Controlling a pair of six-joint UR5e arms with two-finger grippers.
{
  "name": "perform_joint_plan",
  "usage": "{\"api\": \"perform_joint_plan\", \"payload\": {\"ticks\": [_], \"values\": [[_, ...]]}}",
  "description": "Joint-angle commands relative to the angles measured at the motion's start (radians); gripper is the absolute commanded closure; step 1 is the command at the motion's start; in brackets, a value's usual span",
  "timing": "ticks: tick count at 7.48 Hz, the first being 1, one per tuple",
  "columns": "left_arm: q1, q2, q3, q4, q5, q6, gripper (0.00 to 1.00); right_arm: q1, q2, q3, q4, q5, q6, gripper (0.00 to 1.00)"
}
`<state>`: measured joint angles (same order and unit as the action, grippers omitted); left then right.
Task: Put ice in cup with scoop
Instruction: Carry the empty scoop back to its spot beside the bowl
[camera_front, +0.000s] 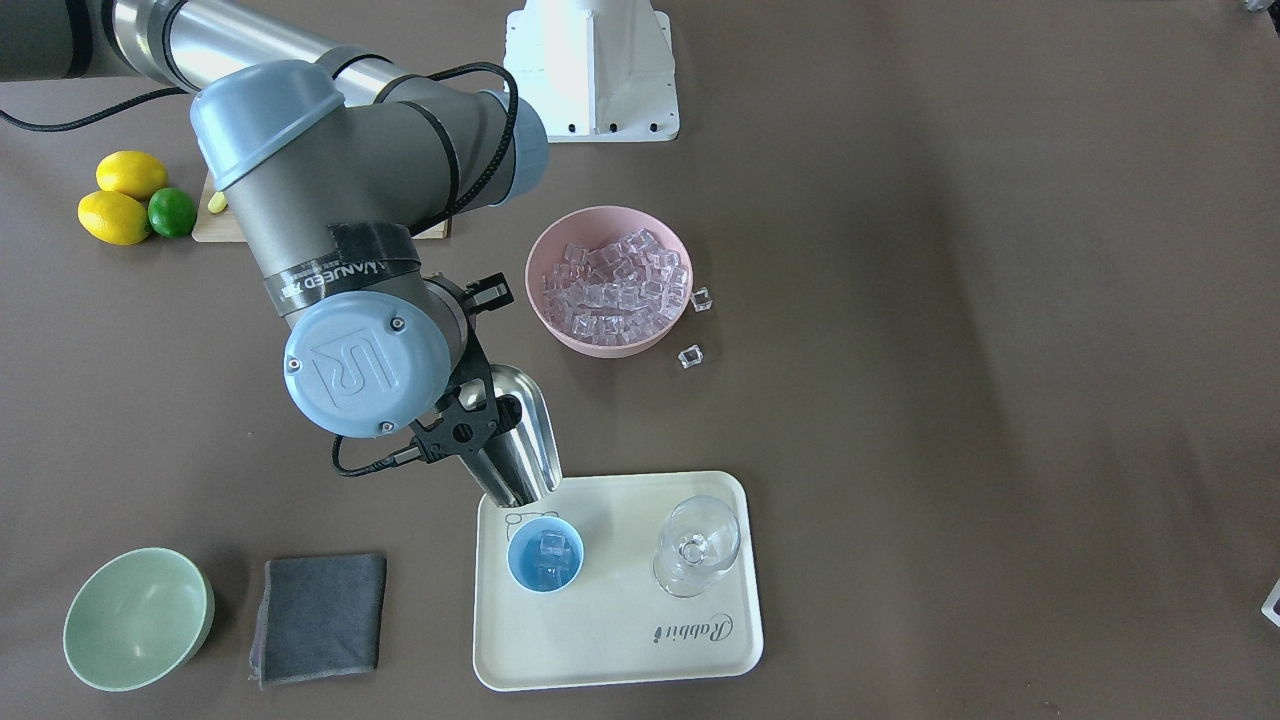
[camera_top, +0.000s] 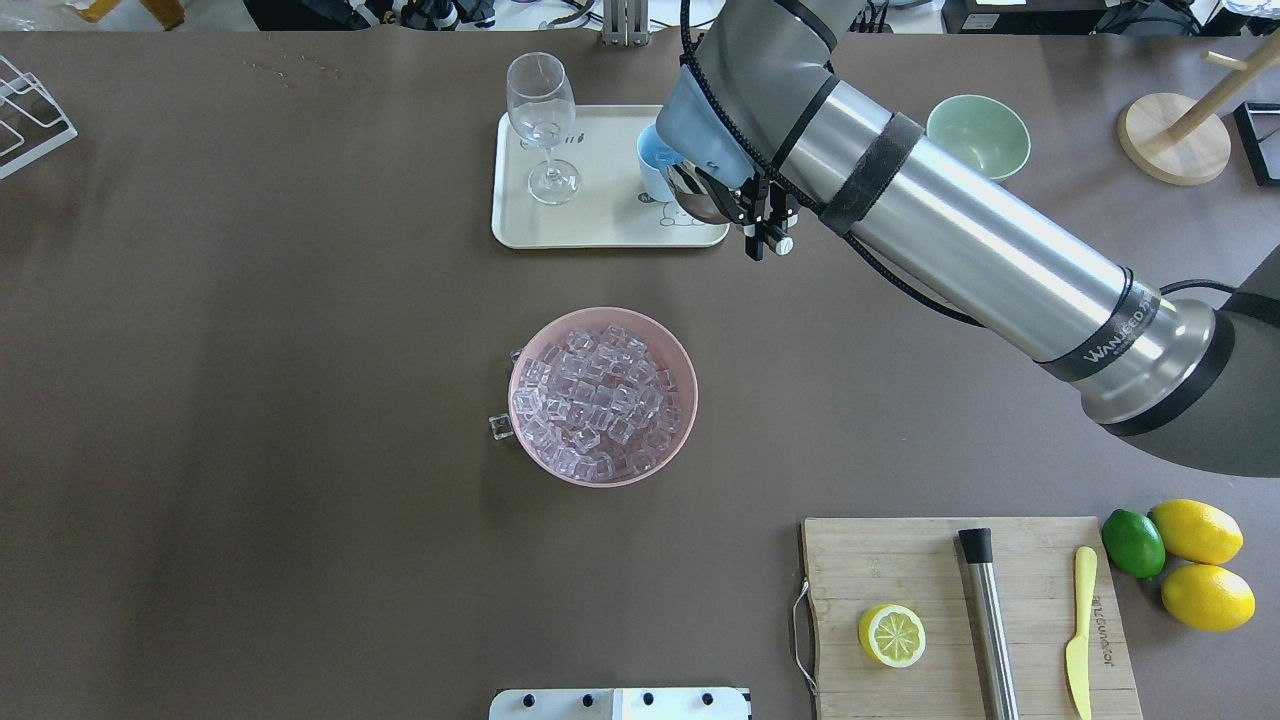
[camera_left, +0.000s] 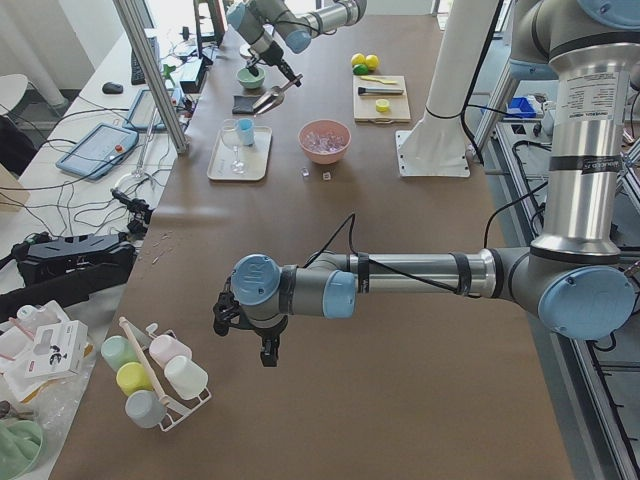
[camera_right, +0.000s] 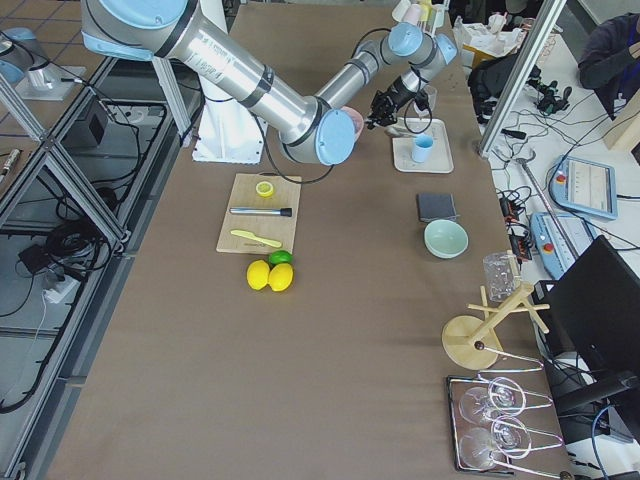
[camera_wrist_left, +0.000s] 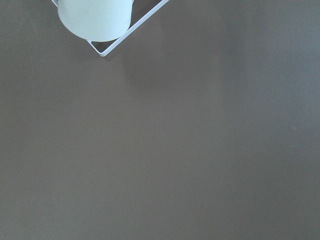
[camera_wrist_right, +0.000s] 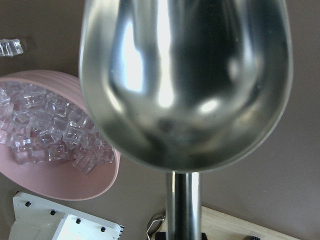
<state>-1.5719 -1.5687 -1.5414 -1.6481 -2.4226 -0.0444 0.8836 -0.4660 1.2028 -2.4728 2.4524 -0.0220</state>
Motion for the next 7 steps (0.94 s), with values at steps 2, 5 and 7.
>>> {"api": "perform_joint_plan", "payload": {"ticks": [2, 5, 7], "values": [[-0.020, -0.004, 0.009, -0.001, -0.077, 0.004, 0.02, 0.011, -0.283, 0.412, -0.011, -0.001, -0.007, 1.00], [-0.007, -0.023, 0.001, 0.004, 0.042, -0.003, 0.02, 0.034, -0.592, 0.794, 0.081, -0.024, 0.257, 1.00], [-0.019, -0.019, 0.000, 0.028, 0.033, 0.000, 0.02, 0.015, -0.740, 0.976, 0.138, -0.148, 0.529, 1.00]]}}
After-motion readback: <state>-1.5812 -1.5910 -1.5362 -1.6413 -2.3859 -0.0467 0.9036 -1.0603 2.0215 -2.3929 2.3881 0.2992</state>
